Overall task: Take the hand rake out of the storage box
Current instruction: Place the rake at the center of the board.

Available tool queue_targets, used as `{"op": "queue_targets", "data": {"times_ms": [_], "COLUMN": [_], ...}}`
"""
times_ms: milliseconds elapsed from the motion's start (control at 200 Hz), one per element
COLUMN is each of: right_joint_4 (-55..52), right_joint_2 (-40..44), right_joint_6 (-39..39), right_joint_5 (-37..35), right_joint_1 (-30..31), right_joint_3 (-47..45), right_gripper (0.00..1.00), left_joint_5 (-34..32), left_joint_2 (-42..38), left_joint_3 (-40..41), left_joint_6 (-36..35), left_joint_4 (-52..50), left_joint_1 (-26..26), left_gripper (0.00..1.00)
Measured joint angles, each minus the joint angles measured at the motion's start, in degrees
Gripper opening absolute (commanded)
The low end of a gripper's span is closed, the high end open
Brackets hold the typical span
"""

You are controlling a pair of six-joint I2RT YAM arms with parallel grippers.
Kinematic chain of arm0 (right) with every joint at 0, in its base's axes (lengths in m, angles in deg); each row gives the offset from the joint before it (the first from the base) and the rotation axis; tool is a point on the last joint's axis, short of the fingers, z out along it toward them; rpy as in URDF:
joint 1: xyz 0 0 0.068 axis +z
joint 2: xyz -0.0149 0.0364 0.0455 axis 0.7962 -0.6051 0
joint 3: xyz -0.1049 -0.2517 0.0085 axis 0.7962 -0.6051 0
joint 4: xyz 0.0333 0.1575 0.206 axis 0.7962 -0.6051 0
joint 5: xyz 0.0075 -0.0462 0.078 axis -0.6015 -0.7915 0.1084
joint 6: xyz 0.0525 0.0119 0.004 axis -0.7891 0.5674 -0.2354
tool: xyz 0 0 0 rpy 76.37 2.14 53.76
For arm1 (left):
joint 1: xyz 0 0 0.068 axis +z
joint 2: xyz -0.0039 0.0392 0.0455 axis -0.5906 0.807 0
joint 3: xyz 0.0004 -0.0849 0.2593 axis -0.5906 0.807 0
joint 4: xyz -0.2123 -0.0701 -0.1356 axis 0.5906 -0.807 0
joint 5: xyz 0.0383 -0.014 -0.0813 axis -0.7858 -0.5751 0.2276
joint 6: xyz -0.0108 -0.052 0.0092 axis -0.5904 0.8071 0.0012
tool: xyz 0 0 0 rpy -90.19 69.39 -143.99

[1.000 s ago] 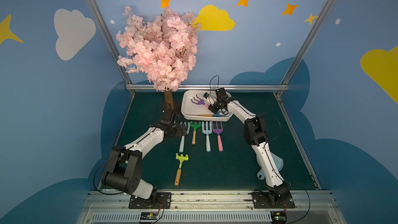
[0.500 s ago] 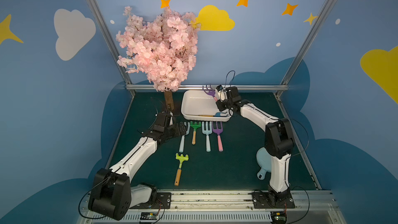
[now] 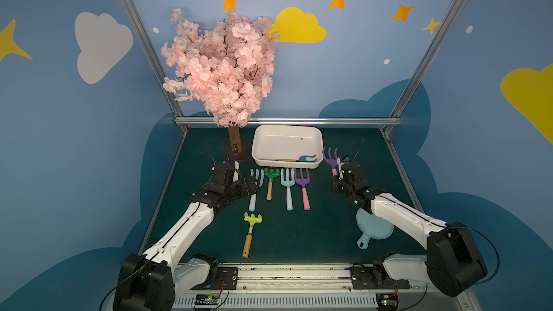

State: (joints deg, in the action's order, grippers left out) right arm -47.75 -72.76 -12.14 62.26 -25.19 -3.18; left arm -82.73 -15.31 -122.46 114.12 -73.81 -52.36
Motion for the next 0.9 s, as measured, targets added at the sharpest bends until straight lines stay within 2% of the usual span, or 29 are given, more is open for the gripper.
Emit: {"op": "queue_targets", "data": {"times_ms": [245,445,521,581,686,811,896], "right_joint_4": [-3.9,-9.4,-11.5,-12.7,-14.0,-16.0,-17.7], "right_joint_2": [-0.8,-9.9,-13.6,-15.7,-16.4,-14.3,-10.1], "right_joint_6": [-4.9,-5.9,-5.9,-6.0,-6.3,-6.5,-7.0], "right_joint_5": [0.9,2.9,3.8,4.1,4.9,5.5,4.8], "right_joint_1": [0.0,0.0,0.1,0.1,0.1,-0.1,-0.7], "right_joint_3": [-2.8,1.8,4.1,5.6,6.6,6.6,6.6], "right_gripper": [0.00,0.00,0.21,0.34,0.62,0.83,0.87], "left_joint_5": [0.3,0.5,0.5,0.5,-1.7,-4.7,-6.4], "left_joint_2": [-1.4,-1.4,-1.4,-1.2,0.4,5.1,10.4], "left_joint_3": [0.5,0.5,0.5,0.1,-2.7,-9.0,-13.5], "left_joint_6": [0.2,0.2,0.6,1.3,2.3,3.0,3.9], "left_joint_4": [-0.2,-0.3,-0.6,-1.3,-3.2,-4.2,-4.2], "left_joint_1": [-0.5,-0.7,-1.1,-1.9,-7.0,-14.3,-17.6], "left_gripper": [1.00,1.00,1.00,1.00,0.99,0.97,0.93]}}
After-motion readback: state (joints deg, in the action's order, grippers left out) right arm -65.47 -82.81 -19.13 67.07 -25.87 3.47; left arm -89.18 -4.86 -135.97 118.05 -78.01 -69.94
